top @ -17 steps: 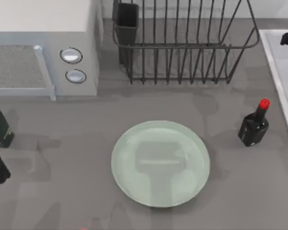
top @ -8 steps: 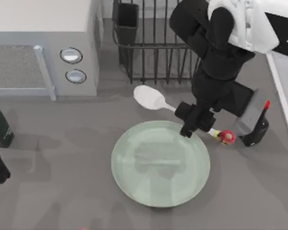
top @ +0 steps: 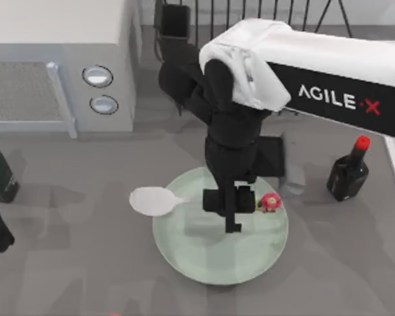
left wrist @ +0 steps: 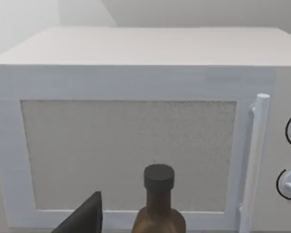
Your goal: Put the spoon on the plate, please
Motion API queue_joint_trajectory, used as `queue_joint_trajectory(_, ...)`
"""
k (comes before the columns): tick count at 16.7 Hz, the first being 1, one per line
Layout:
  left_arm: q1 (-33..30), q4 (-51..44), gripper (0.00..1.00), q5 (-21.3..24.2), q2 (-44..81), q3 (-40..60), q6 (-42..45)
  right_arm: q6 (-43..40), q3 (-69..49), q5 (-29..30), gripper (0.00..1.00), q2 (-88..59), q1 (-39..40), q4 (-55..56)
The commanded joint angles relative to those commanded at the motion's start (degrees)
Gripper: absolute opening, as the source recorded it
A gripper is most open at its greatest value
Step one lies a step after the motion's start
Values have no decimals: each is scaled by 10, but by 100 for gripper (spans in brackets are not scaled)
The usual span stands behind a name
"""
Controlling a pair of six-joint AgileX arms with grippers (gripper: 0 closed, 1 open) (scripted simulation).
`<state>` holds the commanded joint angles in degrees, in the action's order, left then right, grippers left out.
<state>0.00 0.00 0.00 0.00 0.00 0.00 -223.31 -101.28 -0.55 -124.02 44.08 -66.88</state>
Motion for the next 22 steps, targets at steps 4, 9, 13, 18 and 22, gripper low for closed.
queue_joint_trajectory(4, 0, 0, 100, 0, 0, 0, 0, 0, 0, 0, 0, 0, 0, 0)
queue_joint_trajectory(9, 0, 0, 100, 0, 0, 0, 0, 3, 3, 5, 0, 2, -9, 10)
queue_joint_trajectory(13, 0, 0, 100, 0, 0, 0, 0, 9, 6, 21, 0, 6, -25, 37)
queue_joint_trajectory(18, 0, 0, 100, 0, 0, 0, 0, 15, 14, 34, 0, 13, -40, 75)
queue_joint_trajectory(22, 0, 0, 100, 0, 0, 0, 0, 15, 21, 30, 0, 15, -40, 93)
